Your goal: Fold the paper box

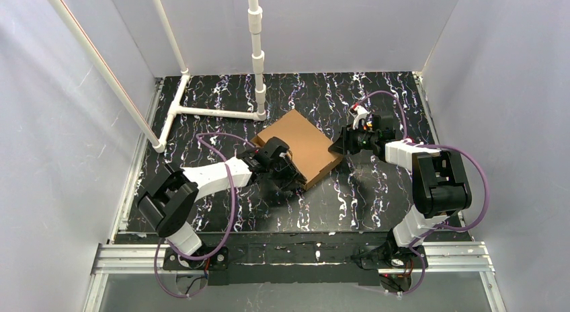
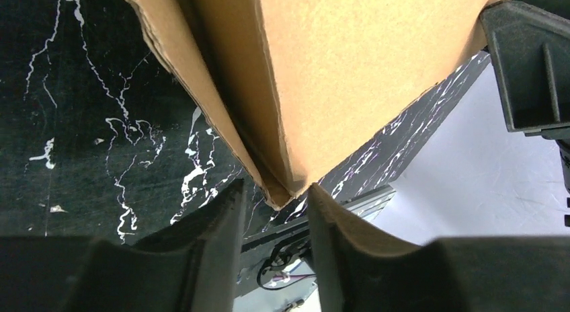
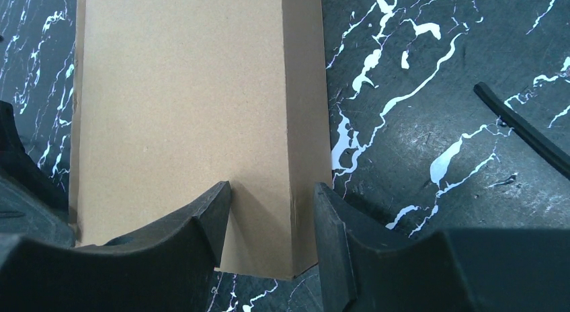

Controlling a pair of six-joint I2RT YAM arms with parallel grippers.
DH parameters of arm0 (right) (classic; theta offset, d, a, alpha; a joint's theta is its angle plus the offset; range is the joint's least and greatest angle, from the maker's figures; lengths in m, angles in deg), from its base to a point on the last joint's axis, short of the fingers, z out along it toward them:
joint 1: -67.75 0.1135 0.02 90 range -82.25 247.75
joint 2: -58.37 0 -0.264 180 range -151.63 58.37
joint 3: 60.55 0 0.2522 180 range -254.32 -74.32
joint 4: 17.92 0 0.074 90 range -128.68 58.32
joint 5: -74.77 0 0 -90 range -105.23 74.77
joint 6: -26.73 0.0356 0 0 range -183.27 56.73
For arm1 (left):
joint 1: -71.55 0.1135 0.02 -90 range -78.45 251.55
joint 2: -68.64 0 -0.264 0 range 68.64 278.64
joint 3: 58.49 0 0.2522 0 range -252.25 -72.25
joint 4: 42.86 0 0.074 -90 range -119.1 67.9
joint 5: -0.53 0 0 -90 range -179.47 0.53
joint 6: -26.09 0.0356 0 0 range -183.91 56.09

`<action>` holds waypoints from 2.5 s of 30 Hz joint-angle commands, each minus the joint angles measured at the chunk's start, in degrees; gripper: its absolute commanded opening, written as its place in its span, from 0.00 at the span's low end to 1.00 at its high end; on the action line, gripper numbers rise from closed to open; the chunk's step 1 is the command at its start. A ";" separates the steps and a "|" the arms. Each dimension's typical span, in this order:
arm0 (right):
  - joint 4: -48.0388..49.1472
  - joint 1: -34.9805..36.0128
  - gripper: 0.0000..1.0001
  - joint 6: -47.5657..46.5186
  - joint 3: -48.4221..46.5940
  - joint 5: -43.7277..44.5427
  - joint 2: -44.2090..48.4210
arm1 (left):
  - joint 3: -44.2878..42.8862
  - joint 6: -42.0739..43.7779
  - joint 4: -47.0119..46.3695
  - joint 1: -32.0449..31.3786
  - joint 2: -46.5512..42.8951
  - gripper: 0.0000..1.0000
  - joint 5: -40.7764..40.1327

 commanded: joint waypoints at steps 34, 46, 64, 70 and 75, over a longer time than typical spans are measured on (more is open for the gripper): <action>-5.84 0.85 0.55 -3.53 0.22 4.24 -3.22 | 2.03 27.96 -32.69 38.55 10.82 0.94 25.79; -6.00 1.10 0.55 -3.62 0.05 4.33 -3.66 | -0.05 23.25 -32.96 38.59 14.53 0.53 24.66; -6.28 1.46 0.55 -4.06 -0.04 4.71 -3.98 | -2.48 16.46 -17.00 35.10 9.10 0.10 18.85; -6.29 1.55 0.55 -4.06 -0.13 4.69 -3.97 | -8.12 17.55 -1.06 33.67 7.63 0.16 11.76; -6.43 1.64 0.55 -4.15 -0.21 4.70 -3.88 | -10.66 17.24 -0.18 33.39 9.14 0.16 13.03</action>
